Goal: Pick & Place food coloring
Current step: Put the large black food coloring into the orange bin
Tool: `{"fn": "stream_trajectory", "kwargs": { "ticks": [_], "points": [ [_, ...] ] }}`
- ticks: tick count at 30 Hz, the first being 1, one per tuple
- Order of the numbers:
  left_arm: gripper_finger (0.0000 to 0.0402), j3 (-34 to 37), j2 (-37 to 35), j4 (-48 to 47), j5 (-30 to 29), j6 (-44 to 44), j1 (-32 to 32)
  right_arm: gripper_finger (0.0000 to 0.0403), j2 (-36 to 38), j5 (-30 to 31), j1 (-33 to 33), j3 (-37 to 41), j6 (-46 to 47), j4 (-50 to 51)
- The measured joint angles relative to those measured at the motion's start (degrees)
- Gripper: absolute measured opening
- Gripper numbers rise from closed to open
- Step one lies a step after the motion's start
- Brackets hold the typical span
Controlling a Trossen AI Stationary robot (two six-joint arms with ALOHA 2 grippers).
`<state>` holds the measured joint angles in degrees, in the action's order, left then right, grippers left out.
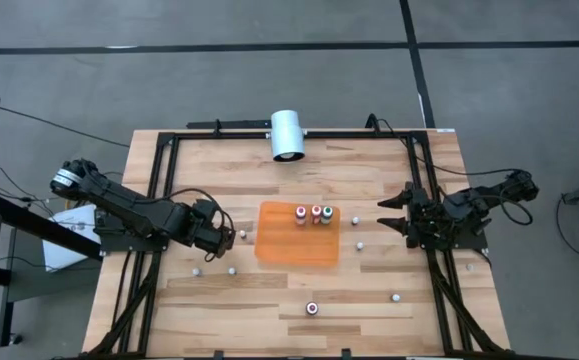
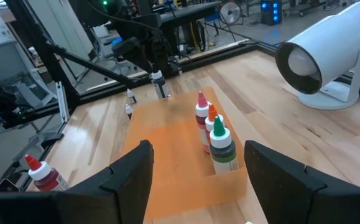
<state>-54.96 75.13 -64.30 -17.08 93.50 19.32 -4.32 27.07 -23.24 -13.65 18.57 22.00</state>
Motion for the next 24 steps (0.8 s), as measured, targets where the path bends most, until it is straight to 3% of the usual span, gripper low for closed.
{"fn": "stream_trajectory", "kwargs": {
  "ticks": [7, 16, 24],
  "points": [
    [0.0304, 0.0, 0.6, 1.3, -1.9, -2.5, -1.9, 0.024, 0.0, 0.0, 0.0, 0.0, 0.0, -0.1],
    [0.0304, 0.0, 7.4, 2.2, -0.8, -2.8, -2.5, 0.024, 0.0, 0.0, 0.0, -0.1, 0.0, -0.3],
    [0.0304, 0.0, 8.4, 2.4, 0.2, -2.8, -2.5, 0.024, 0.0, 0.0, 0.0, -0.1, 0.0, -0.3]
  ]
}}
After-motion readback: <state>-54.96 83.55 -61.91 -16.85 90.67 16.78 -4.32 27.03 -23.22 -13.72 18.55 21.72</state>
